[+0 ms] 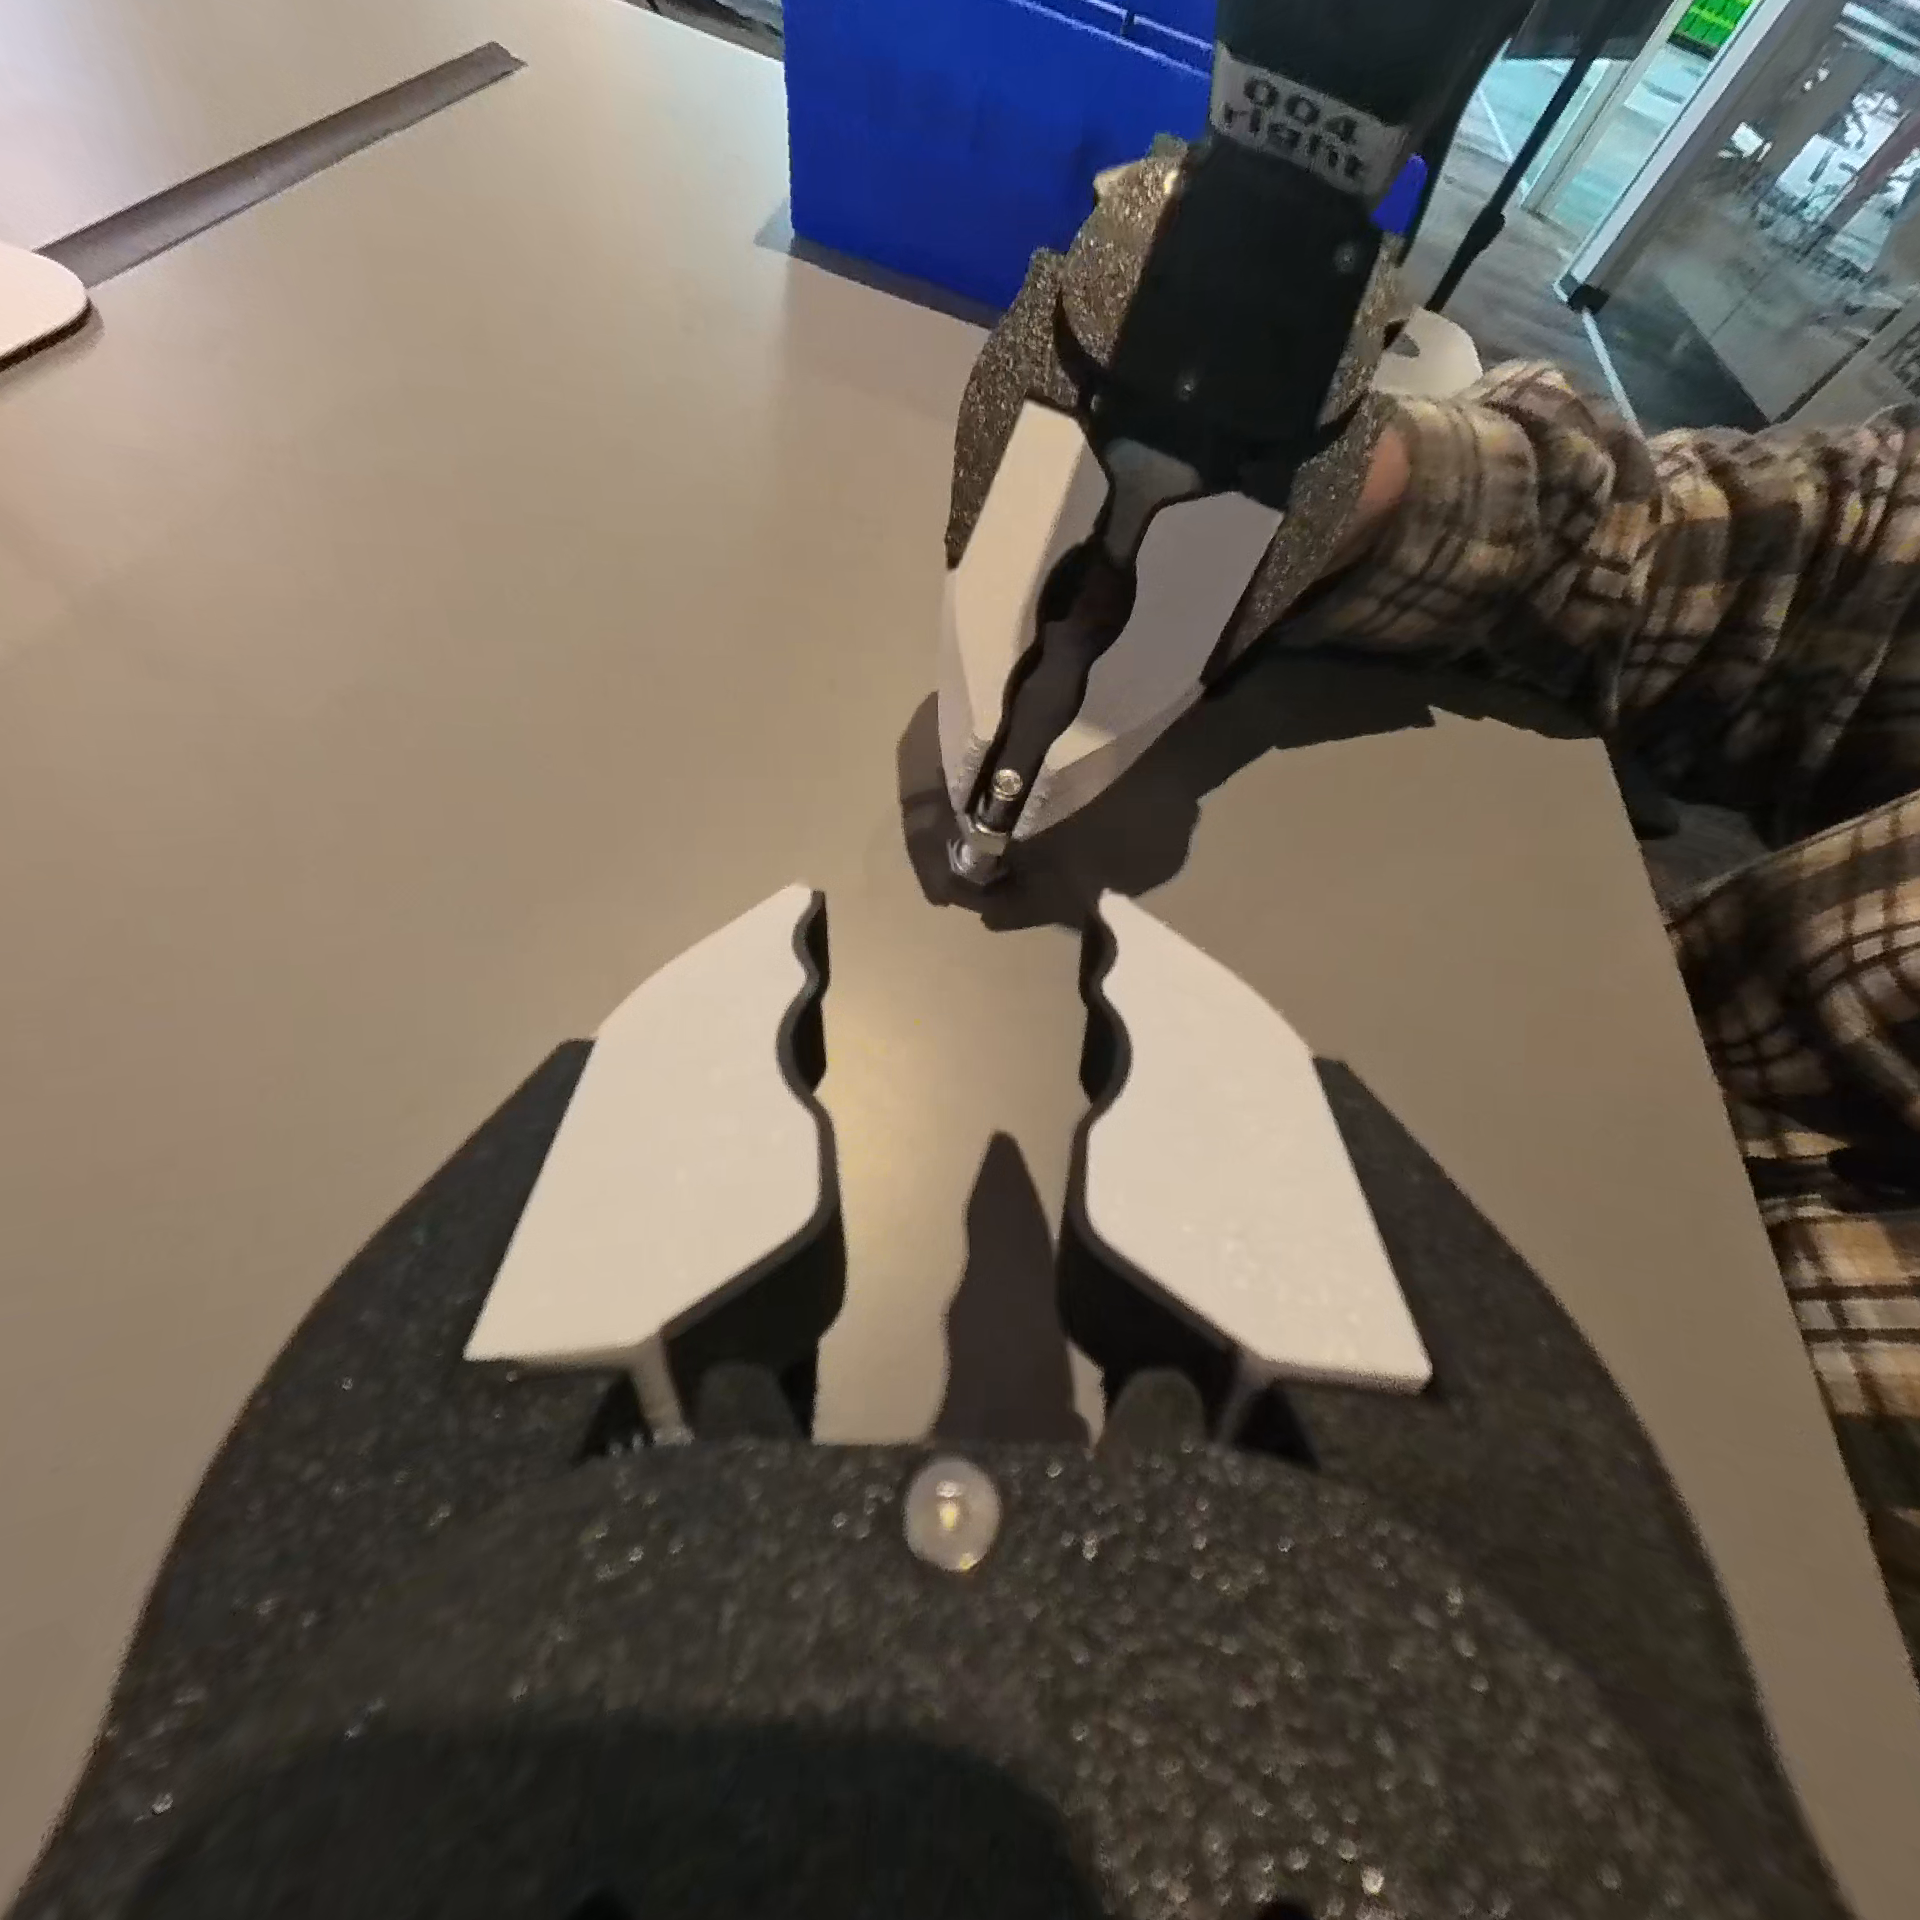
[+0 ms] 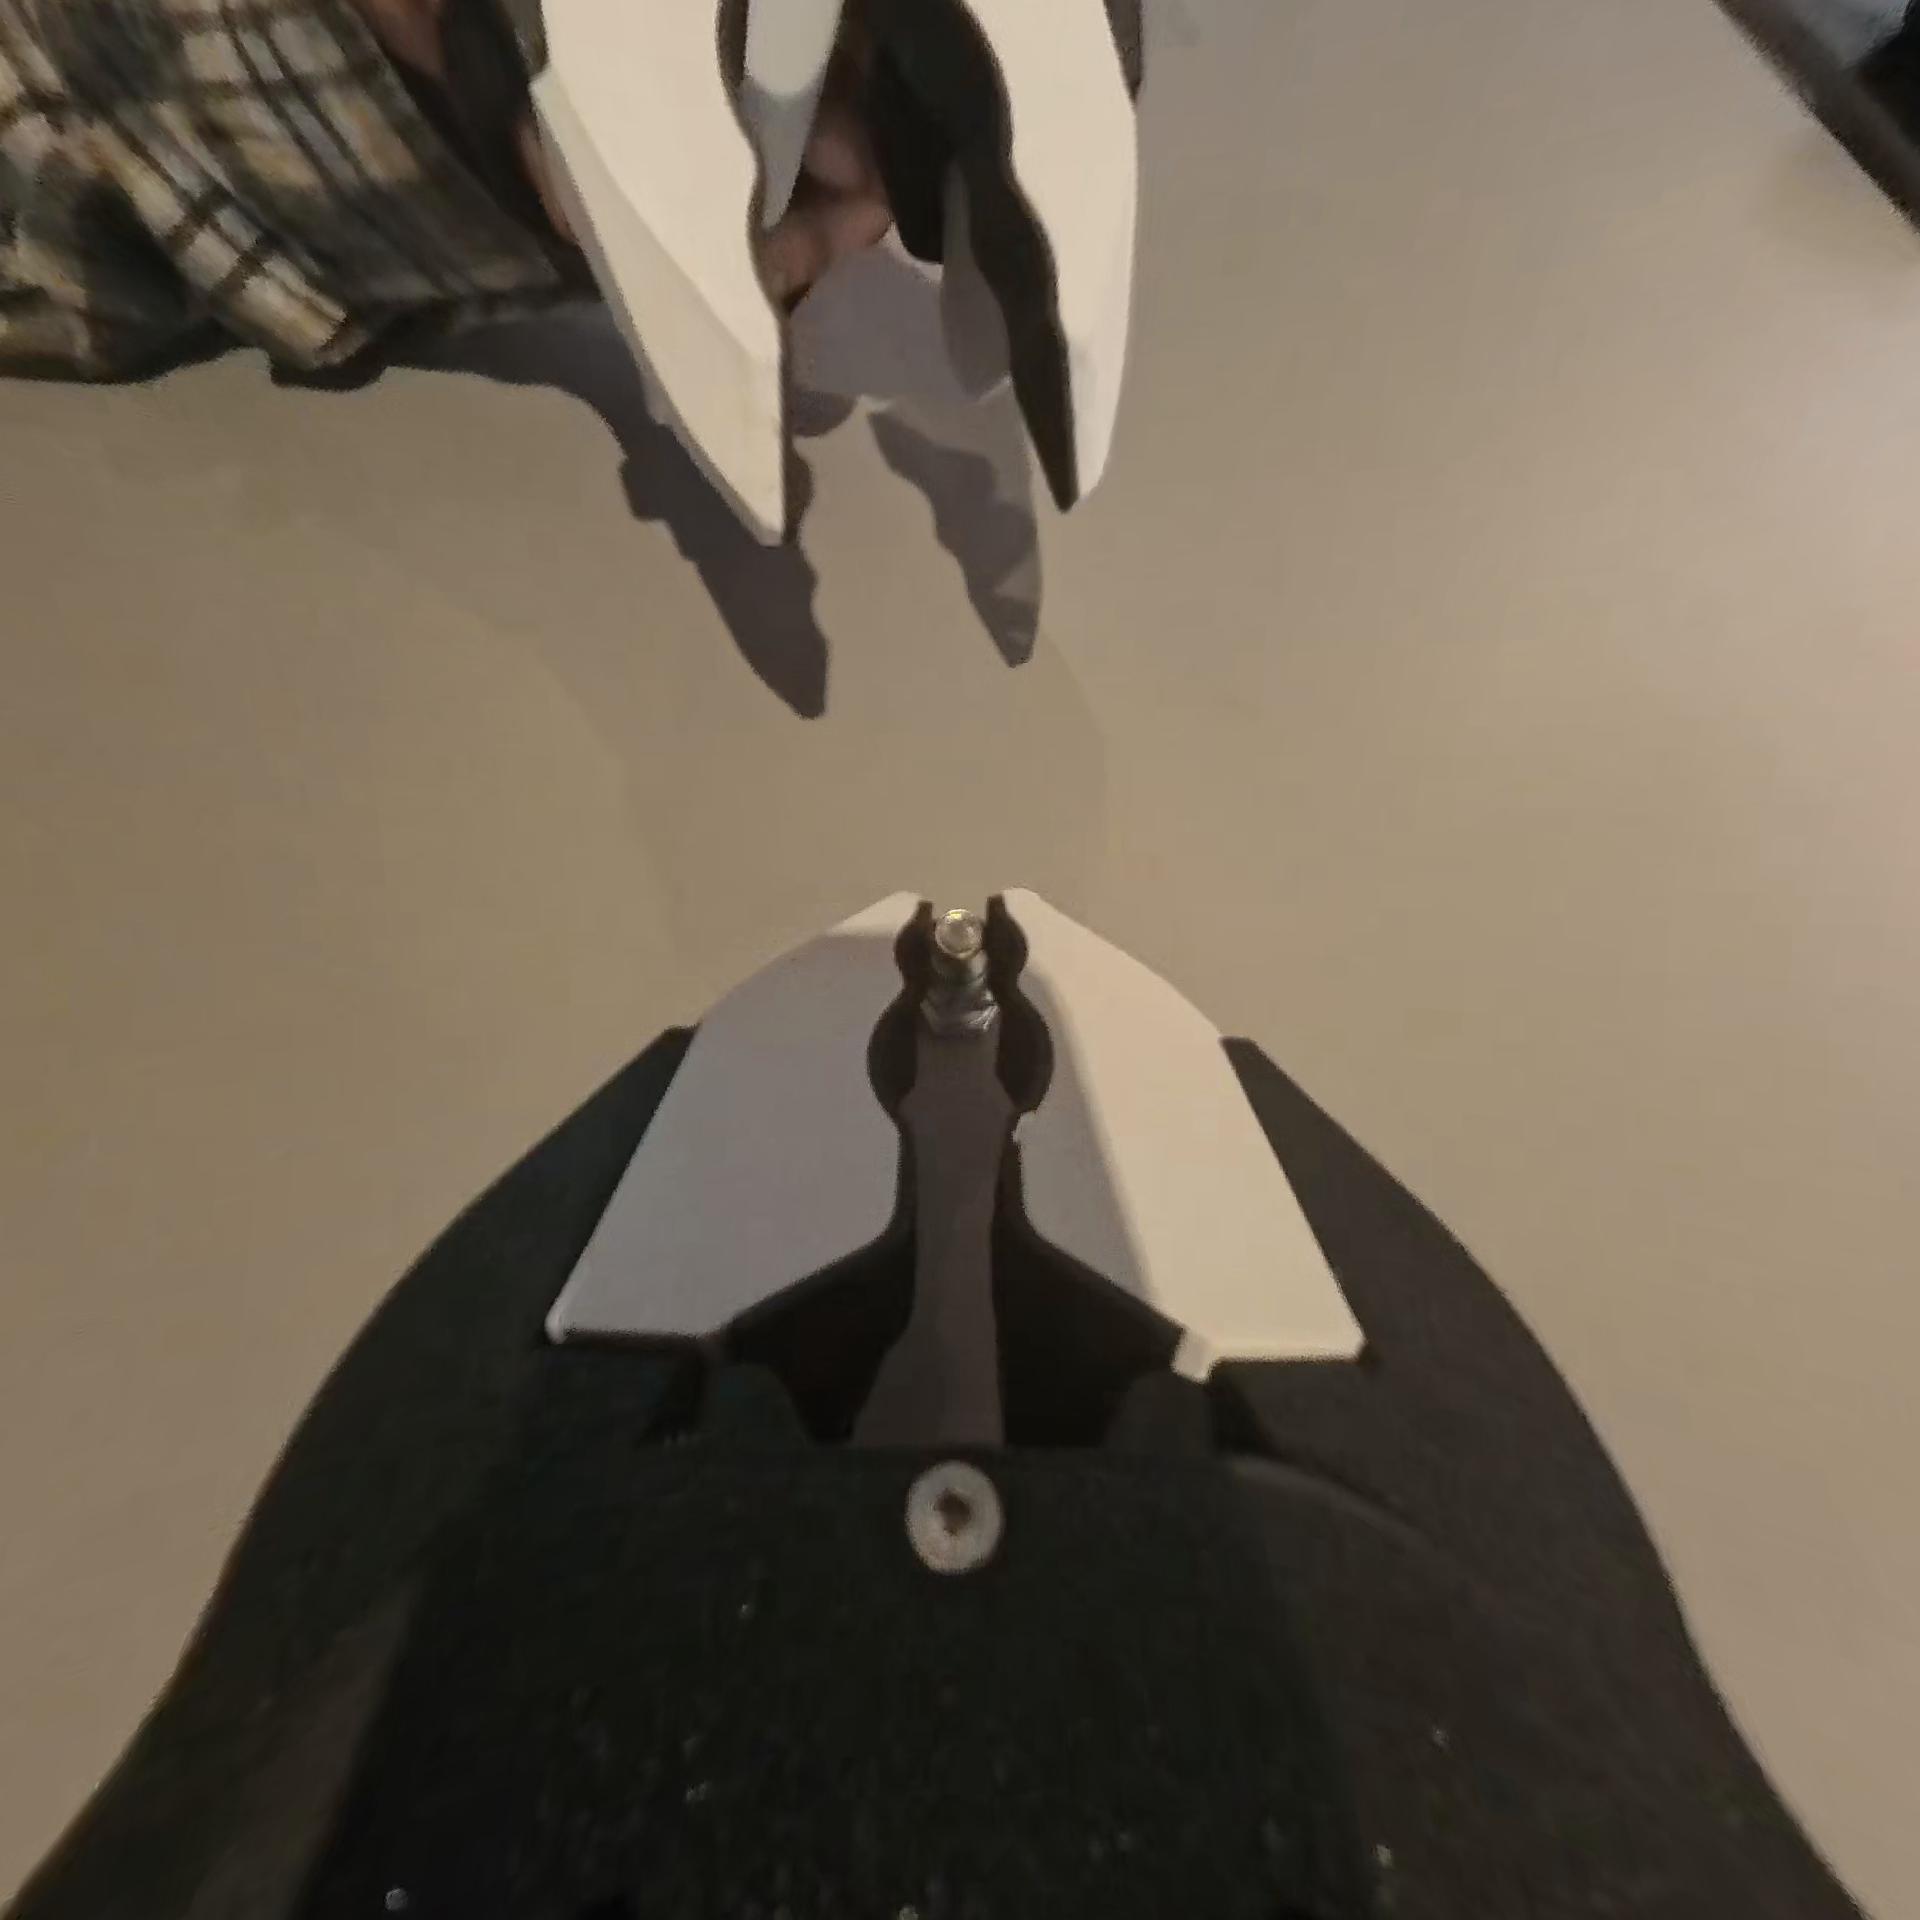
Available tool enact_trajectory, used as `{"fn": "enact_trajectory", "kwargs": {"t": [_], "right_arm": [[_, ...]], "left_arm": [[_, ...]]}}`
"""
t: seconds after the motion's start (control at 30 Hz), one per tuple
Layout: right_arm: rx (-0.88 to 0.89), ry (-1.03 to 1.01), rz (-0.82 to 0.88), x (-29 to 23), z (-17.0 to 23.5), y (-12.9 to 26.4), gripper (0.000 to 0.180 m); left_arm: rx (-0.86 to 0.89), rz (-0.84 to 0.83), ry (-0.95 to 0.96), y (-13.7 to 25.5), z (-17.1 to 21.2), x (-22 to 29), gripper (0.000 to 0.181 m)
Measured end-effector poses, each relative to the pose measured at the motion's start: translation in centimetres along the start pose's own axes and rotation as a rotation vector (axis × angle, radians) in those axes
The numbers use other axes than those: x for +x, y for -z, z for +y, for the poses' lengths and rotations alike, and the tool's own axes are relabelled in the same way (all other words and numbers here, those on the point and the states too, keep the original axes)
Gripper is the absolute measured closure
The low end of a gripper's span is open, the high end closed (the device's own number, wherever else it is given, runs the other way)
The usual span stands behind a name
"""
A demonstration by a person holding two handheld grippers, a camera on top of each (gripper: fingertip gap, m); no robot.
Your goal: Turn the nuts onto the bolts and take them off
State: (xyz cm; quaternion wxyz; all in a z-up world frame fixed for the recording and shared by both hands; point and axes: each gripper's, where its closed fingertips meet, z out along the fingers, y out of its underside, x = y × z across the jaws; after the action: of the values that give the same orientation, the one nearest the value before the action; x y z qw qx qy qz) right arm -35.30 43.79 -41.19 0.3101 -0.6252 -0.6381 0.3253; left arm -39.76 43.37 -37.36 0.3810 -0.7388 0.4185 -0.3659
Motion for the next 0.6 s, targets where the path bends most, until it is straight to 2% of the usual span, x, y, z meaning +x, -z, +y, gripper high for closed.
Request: {"fn": "enact_trajectory", "kwargs": {"t": [0.17,0.37,0.6], "right_arm": [[0.025,-0.07,-0.013,0.4,-0.3,0.6,0.17],[0.16,-0.094,-0.081,0.3,-6.9,3.8,0.171],[0.149,-0.024,-0.169,-1.6,-11.3,3.6,0.171]], "left_arm": [[0.012,-0.002,0.005,-0.4,0.1,0.1,0.133],[0.059,0.01,0.017,-1.8,-0.5,1.0,0.127],[0.183,0.025,-0.03,-1.4,-2.9,2.5,0.131]]}}
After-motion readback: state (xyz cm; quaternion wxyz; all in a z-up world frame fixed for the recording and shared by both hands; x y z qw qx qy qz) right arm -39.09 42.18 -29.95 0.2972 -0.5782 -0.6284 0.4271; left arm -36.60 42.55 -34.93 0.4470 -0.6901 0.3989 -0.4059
